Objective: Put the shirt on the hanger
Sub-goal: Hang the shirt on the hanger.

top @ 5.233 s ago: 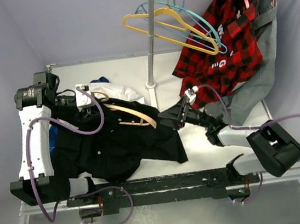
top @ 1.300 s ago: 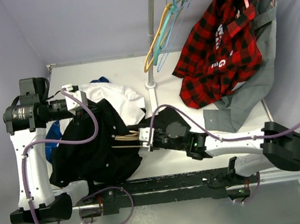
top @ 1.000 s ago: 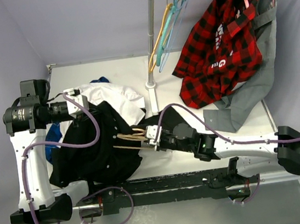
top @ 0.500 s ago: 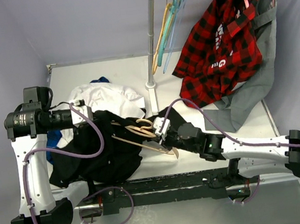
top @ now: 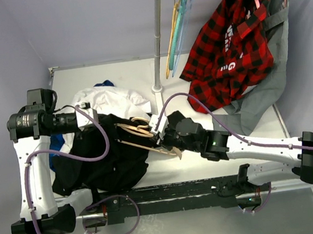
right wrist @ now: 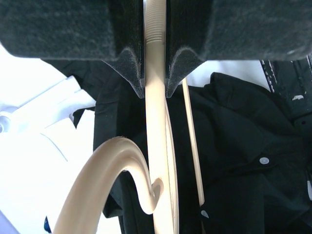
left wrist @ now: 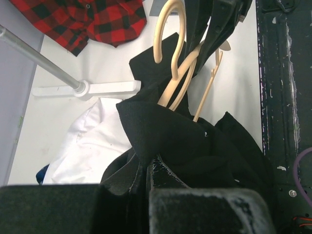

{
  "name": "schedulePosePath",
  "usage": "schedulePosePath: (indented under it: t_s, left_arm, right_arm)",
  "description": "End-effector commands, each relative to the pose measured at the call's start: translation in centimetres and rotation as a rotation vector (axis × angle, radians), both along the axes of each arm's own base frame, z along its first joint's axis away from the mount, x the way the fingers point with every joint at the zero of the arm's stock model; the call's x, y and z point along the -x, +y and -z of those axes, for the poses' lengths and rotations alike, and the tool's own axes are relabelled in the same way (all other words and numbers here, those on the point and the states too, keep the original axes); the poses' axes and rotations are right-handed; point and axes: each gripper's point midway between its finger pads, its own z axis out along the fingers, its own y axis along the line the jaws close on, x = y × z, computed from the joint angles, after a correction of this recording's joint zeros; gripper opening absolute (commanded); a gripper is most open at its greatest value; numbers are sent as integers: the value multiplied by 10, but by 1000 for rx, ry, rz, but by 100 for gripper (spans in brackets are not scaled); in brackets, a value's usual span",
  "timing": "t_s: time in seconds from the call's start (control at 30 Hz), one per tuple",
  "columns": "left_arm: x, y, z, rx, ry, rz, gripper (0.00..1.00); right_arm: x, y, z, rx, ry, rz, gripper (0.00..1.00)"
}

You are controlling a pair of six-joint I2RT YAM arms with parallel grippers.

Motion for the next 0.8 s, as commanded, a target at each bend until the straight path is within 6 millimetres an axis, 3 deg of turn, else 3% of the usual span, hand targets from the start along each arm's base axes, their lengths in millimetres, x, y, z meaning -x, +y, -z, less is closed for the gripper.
schedulePosePath:
  t_s: [0.0, 0.23, 0.37, 0.5, 0.7, 0.77]
  left_arm:
    - [-2, 0, -1, -9, -25, 16, 0]
    - [-13, 5, -1, -39, -43, -7, 0]
    - [-17, 5, -2, -37, -37, -7, 0]
    - [-18, 4, -1, -29, -28, -4, 0]
    - [-18, 3, 0, -22, -21, -3, 0]
    - [-17, 3, 0, -22, -19, 0, 0]
  right_arm:
    - [-10, -6, -41, -9, -99, 19, 0]
    - [-4, -34, -63, 22, -169, 15, 0]
    - [4, -39, -78, 8, -181, -18, 0]
    - [13, -29, -87, -9, -174, -86, 0]
    - [16, -2, -72, 50, -145, -185, 0]
    - [16, 11, -82, 40, -161, -220, 0]
